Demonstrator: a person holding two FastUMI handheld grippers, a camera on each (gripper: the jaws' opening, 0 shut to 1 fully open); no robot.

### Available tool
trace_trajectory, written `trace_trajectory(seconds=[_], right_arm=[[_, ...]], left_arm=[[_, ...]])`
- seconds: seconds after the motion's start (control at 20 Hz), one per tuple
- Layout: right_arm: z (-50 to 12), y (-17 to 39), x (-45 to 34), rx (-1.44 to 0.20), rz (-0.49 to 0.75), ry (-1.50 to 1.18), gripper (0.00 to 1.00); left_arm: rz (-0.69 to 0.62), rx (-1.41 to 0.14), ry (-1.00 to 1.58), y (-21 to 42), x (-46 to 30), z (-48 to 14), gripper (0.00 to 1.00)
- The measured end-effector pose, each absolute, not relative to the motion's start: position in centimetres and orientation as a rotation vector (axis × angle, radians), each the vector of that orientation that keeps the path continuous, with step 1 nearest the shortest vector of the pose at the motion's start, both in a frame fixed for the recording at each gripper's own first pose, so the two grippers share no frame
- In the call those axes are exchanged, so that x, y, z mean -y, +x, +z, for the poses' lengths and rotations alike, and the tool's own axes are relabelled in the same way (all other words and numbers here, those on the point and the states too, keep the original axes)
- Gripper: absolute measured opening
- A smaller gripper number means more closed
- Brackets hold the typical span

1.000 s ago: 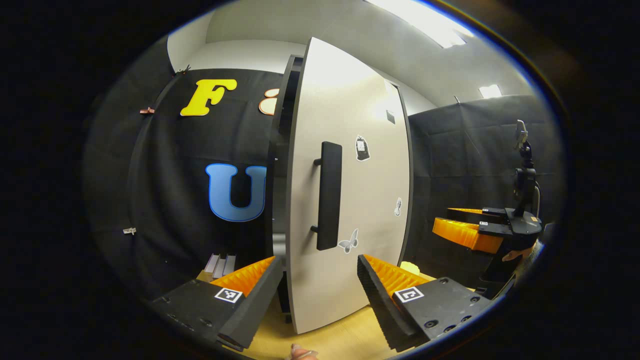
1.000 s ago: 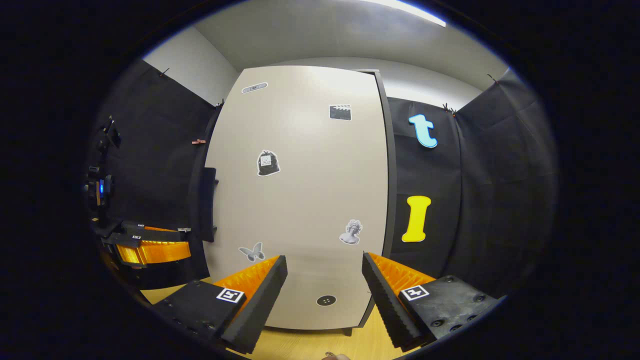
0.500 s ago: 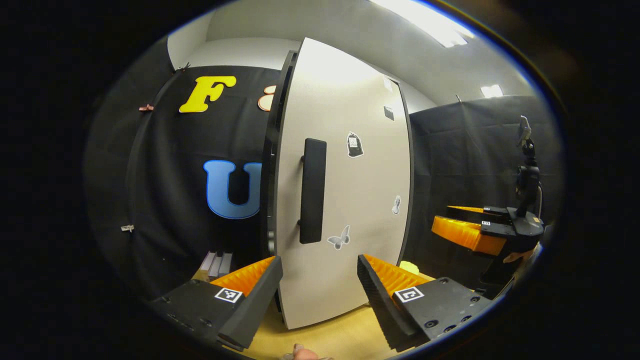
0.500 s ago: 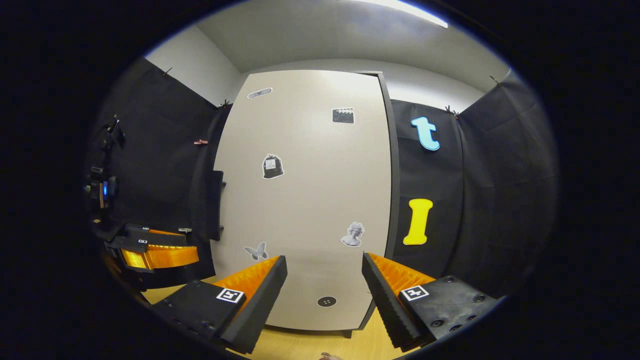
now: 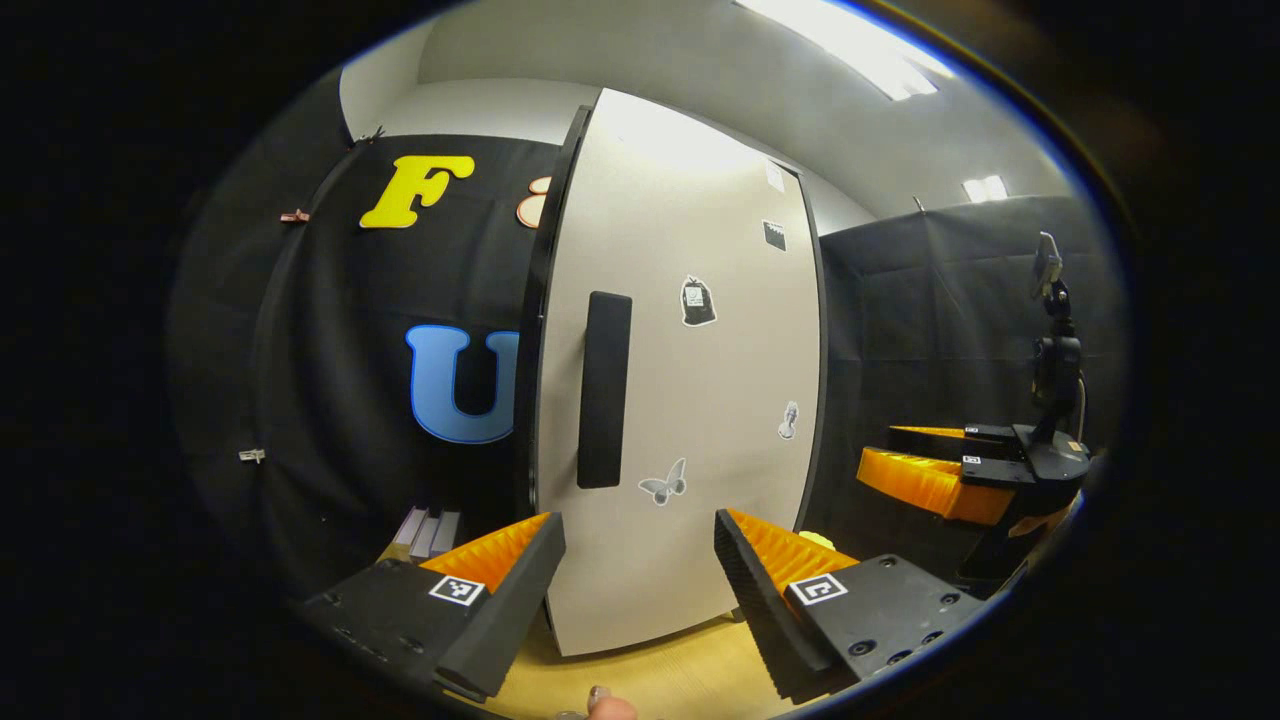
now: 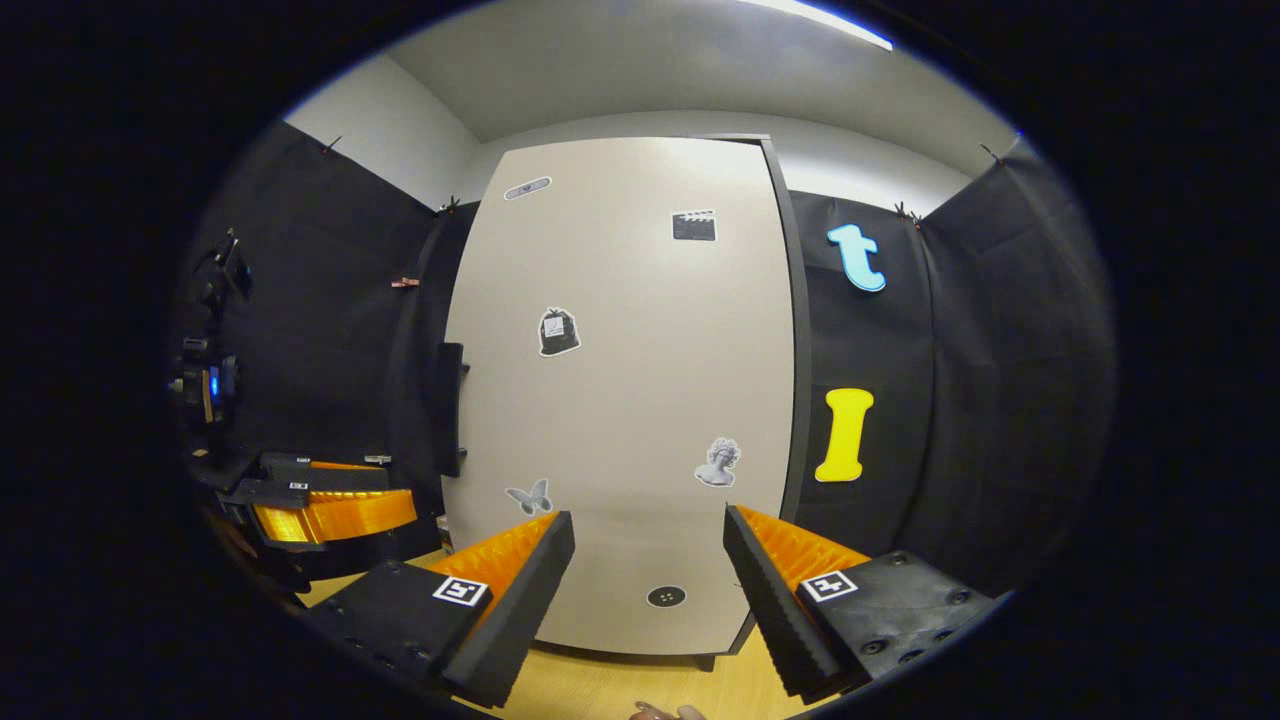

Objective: Open the cabinet door with the right hand, grasp the bottle in the cabinet with the left hand and place it on the coaster, then close the cabinet door with the right hand.

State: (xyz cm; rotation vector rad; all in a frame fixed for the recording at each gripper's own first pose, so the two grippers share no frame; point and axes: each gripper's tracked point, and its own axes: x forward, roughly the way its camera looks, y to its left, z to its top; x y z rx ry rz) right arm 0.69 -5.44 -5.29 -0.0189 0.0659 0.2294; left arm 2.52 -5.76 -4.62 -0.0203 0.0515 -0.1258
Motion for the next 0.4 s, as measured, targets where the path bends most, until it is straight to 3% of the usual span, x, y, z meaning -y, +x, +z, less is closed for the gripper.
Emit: trace_trajectory(seconds=[0.4], right_arm=[[-5.35,0.39,5.63,-0.082,0.234,0.001,0.97]], left_arm=[[-0.127,-0.053,-0.009,2.80,6.12,-4.73,0.95]])
